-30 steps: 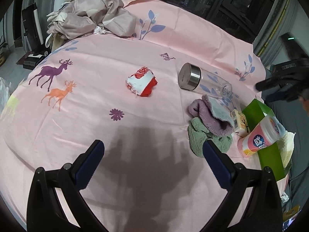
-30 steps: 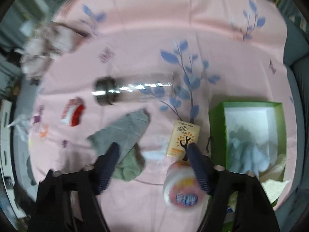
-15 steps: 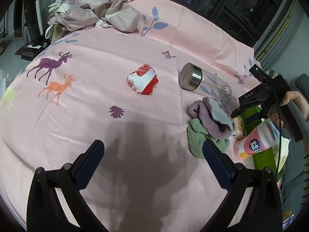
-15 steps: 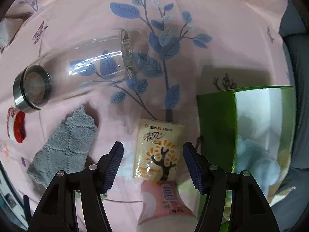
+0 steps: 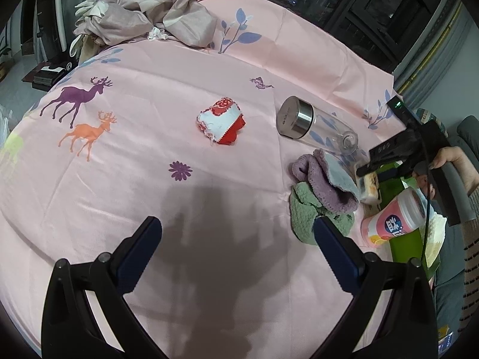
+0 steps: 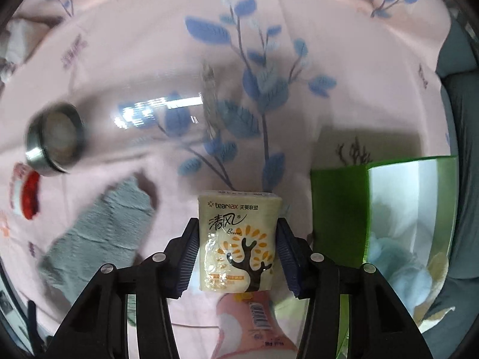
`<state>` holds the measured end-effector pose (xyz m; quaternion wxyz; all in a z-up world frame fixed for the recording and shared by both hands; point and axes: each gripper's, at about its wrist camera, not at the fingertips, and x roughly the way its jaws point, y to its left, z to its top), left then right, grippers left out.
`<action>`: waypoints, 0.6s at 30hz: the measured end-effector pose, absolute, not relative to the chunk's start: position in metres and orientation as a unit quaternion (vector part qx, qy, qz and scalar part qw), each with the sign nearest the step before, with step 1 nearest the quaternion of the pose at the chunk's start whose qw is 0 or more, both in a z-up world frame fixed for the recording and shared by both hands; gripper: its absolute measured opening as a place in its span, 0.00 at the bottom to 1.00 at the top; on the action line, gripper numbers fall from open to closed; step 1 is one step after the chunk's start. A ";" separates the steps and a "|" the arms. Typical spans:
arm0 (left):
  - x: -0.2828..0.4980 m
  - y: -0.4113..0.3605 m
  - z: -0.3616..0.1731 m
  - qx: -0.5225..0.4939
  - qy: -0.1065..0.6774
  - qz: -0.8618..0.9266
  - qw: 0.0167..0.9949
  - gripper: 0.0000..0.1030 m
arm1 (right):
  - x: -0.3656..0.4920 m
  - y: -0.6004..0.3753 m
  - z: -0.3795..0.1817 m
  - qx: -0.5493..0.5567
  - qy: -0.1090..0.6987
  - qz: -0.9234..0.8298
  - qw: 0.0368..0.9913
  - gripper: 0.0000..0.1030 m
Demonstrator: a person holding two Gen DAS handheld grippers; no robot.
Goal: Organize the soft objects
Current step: 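Grasp the cream tissue pack with the right gripper and lift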
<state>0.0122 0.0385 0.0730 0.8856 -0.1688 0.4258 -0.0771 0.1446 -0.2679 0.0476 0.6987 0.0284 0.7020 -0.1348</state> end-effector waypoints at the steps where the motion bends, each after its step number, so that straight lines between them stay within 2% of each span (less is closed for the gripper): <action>1: 0.012 0.039 0.073 -0.169 0.426 -0.077 0.886 0.98 | 0.142 -0.263 0.059 0.034 0.691 -0.124 0.711 0.50; 11: 0.012 0.041 0.073 -0.162 0.429 -0.061 0.887 0.98 | 0.105 -0.183 0.141 -0.016 0.609 0.015 0.793 0.50; 18: 0.010 0.042 0.072 -0.158 0.429 -0.054 0.888 0.98 | 0.045 -0.130 0.119 -0.034 0.571 0.083 0.816 0.50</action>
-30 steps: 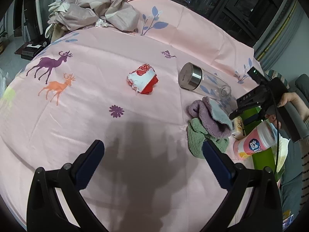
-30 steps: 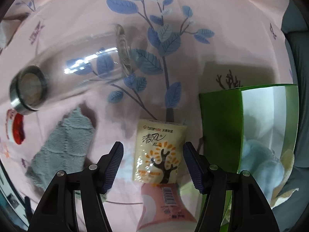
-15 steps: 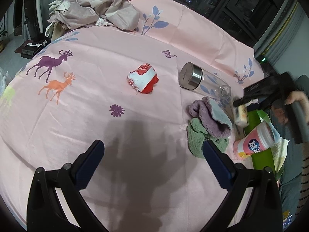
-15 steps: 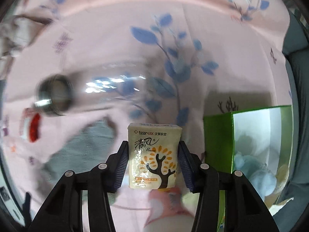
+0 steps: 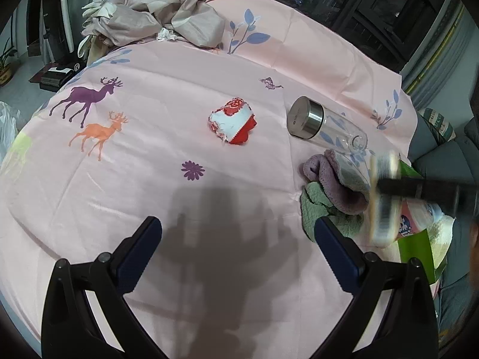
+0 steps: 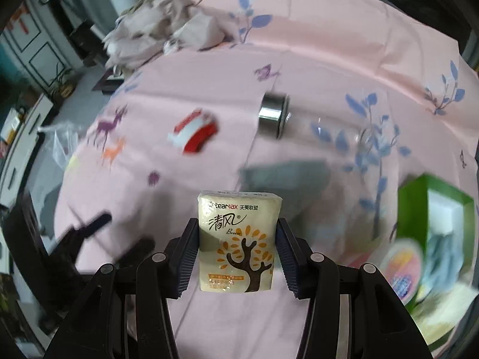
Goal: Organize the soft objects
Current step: 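Grasp the cream tissue pack with the right gripper and lift, then lower the tissue pack with the right gripper back onto the table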
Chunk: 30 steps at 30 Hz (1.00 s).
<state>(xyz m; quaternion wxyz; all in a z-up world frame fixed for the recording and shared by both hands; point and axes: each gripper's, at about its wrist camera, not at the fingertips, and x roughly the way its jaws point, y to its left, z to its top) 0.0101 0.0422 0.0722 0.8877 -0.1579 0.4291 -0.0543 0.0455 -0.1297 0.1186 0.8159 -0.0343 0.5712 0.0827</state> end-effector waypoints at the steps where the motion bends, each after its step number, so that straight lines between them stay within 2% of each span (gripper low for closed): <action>1: 0.010 0.042 0.072 -0.156 0.429 -0.054 0.888 0.98 | 0.038 -0.127 0.111 -0.035 0.571 0.084 0.816 0.50; 13: 0.011 0.037 0.067 -0.146 0.439 -0.047 0.885 0.98 | -0.007 -0.146 0.046 -0.009 0.563 0.032 0.826 0.52; 15: 0.011 0.035 0.065 -0.142 0.441 -0.048 0.885 0.97 | -0.011 -0.151 0.048 -0.003 0.552 0.017 0.834 0.54; 18: 0.010 0.033 0.065 -0.147 0.444 -0.055 0.882 0.97 | -0.022 -0.149 0.065 -0.015 0.518 0.018 0.855 0.71; 19: 0.010 0.032 0.065 -0.150 0.445 -0.061 0.881 0.97 | -0.027 -0.151 0.076 -0.007 0.498 0.021 0.867 0.73; 26: 0.002 0.014 0.066 -0.155 0.452 -0.115 0.871 0.94 | -0.044 -0.167 0.097 0.055 0.455 0.053 0.887 0.74; 30: -0.003 -0.005 0.062 -0.150 0.462 -0.144 0.862 0.86 | -0.044 -0.177 0.091 0.080 0.461 0.053 0.882 0.72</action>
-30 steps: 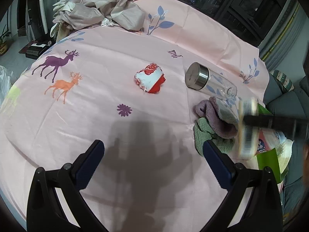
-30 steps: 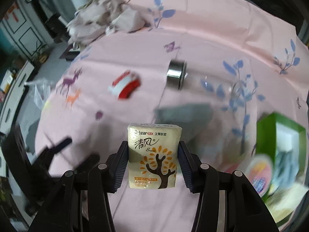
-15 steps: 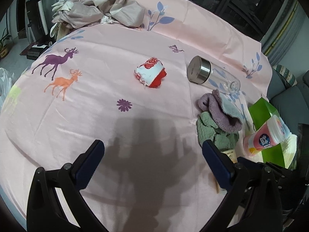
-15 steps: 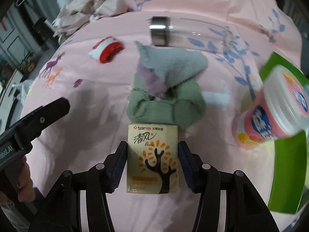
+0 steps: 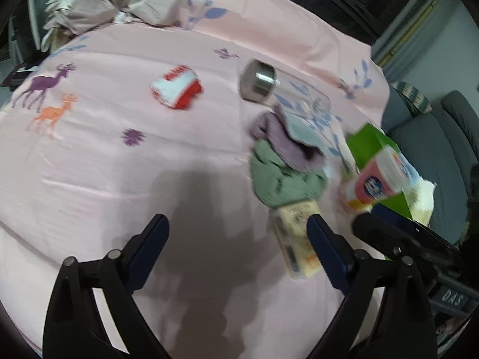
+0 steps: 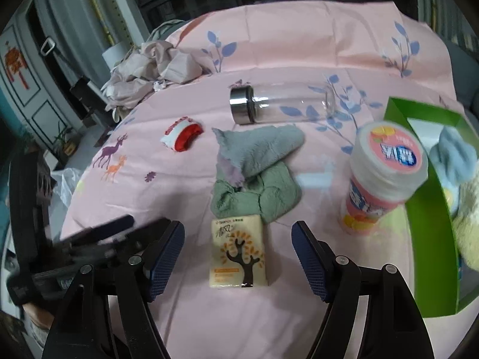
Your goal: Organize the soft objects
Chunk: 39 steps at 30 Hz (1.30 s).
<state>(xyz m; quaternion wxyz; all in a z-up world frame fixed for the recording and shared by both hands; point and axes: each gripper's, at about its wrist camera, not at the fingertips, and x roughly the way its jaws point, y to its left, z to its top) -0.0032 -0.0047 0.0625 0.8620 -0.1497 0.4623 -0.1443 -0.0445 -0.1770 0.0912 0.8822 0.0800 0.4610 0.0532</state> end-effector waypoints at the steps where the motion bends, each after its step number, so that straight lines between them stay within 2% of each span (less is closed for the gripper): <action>1: -0.005 -0.010 0.061 -0.146 0.465 -0.149 0.860 0.84 | -0.043 -0.180 0.090 0.089 0.461 0.057 0.881 0.67; 2: -0.006 -0.014 0.061 -0.144 0.467 -0.154 0.859 0.77 | -0.042 -0.183 0.089 0.100 0.463 0.065 0.878 0.65; 5: -0.008 -0.027 0.057 -0.140 0.478 -0.178 0.849 0.70 | -0.041 -0.188 0.085 0.121 0.466 0.067 0.874 0.62; 8: -0.010 -0.037 0.052 -0.143 0.488 -0.198 0.838 0.56 | -0.037 -0.189 0.076 0.137 0.481 0.076 0.863 0.52; 12: -0.008 -0.048 0.043 -0.143 0.501 -0.208 0.828 0.37 | -0.032 -0.186 0.064 0.141 0.500 0.073 0.851 0.52; 14: -0.007 -0.050 0.041 -0.143 0.506 -0.211 0.824 0.33 | -0.030 -0.186 0.059 0.148 0.507 0.072 0.846 0.52; 23: -0.006 -0.056 0.036 -0.160 0.510 -0.240 0.810 0.29 | -0.021 -0.189 0.035 0.152 0.539 0.051 0.827 0.52; 25: -0.007 -0.057 0.036 -0.159 0.509 -0.241 0.811 0.29 | -0.021 -0.191 0.031 0.168 0.544 0.061 0.820 0.46; 28: -0.009 -0.057 0.040 -0.160 0.498 -0.243 0.817 0.28 | -0.022 -0.194 0.033 0.173 0.540 0.064 0.821 0.44; 39: -0.036 -0.080 0.115 -0.109 0.386 -0.277 0.873 0.28 | -0.056 -0.205 0.112 0.160 0.435 0.066 0.884 0.44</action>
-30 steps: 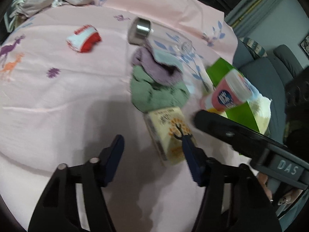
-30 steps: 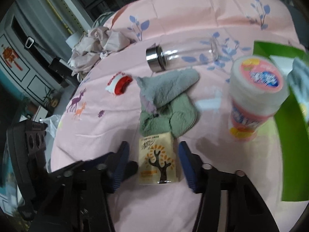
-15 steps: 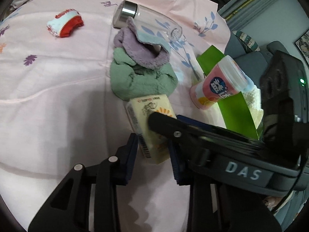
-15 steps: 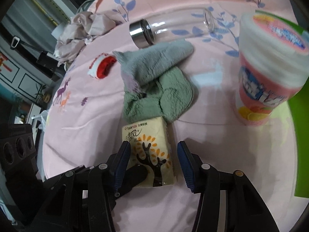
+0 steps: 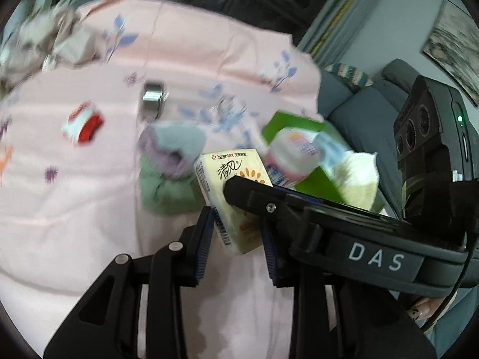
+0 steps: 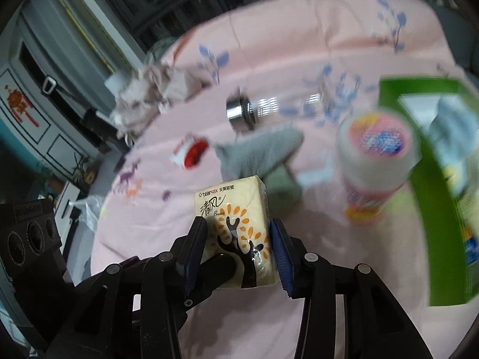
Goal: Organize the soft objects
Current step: 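Carry the tissue pack with the right gripper over the green box and lower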
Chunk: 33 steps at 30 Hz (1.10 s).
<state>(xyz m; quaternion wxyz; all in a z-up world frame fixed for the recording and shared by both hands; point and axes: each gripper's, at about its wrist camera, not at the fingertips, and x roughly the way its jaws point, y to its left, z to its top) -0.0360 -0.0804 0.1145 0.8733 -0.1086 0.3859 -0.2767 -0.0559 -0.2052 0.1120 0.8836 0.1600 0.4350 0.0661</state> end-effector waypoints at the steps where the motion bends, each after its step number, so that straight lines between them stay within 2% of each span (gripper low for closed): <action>1: -0.039 -0.085 0.121 -0.102 0.375 -0.282 0.877 0.28 | -0.062 -0.210 0.122 0.159 0.420 0.063 0.891 0.44; 8: -0.050 -0.127 0.158 -0.060 0.327 -0.315 0.889 0.28 | -0.090 -0.250 0.165 0.177 0.355 0.043 0.917 0.44; 16: -0.053 -0.195 0.176 -0.021 0.308 -0.367 0.877 0.28 | -0.121 -0.310 0.184 0.212 0.308 -0.004 0.927 0.44; 33: -0.038 -0.306 0.148 0.023 0.352 -0.414 0.839 0.29 | -0.149 -0.418 0.150 0.322 0.292 -0.079 0.897 0.44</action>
